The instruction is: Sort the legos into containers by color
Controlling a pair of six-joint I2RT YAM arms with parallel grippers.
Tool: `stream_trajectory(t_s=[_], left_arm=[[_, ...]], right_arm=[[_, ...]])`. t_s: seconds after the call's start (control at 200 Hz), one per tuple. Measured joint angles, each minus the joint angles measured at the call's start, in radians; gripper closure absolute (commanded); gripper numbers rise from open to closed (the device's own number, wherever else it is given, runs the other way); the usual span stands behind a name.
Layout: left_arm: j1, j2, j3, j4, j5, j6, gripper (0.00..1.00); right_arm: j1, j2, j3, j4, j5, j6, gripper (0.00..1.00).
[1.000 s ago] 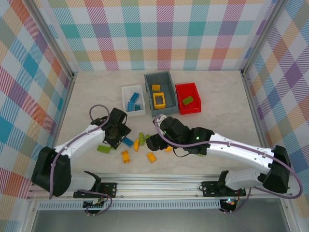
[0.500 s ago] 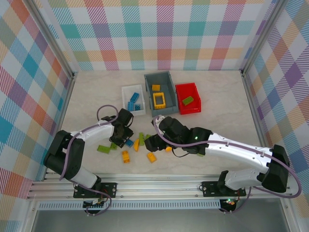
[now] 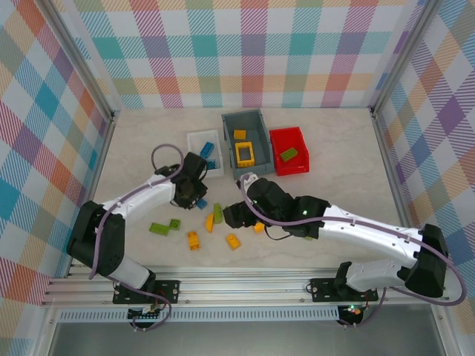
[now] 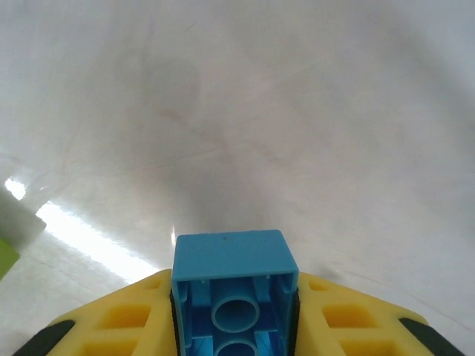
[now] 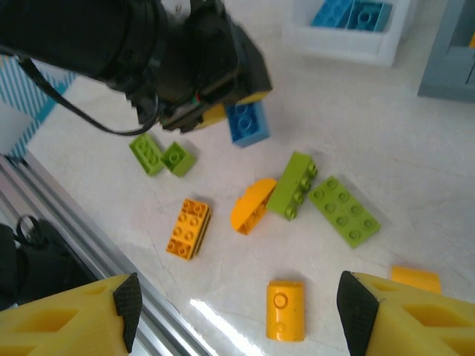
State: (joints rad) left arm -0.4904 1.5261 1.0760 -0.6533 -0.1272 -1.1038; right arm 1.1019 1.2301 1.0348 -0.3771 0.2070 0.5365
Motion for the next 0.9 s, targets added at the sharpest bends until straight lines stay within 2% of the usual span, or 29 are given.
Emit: stream_trajectory(t_s=[0.205, 0.365, 0.505, 0.68, 0.9], left_arm=[[0.034, 0.136, 0.407, -0.065, -0.055, 0.178, 0.71], [0.093, 0.371, 0.675, -0.113, -0.093, 0.319, 0.71], [0.126, 0.586, 0.887, -0.158, -0.124, 0.419, 0.7], [0.143, 0.735, 1.025, -0.208, -0.153, 0.501, 0.63], [0.15, 0.769, 1.044, -0.237, -0.159, 0.56, 0.39]], right_arm=[[-0.095, -0.02, -0.035, 0.176, 0.017, 0.036, 0.28], [-0.161, 0.002, -0.034, 0.264, 0.005, 0.06, 0.28], [-0.18, 0.021, -0.032, 0.286, -0.017, 0.071, 0.28], [-0.187, 0.042, -0.032, 0.287, -0.044, 0.084, 0.28], [-0.192, 0.054, -0.041, 0.283, -0.063, 0.093, 0.28]])
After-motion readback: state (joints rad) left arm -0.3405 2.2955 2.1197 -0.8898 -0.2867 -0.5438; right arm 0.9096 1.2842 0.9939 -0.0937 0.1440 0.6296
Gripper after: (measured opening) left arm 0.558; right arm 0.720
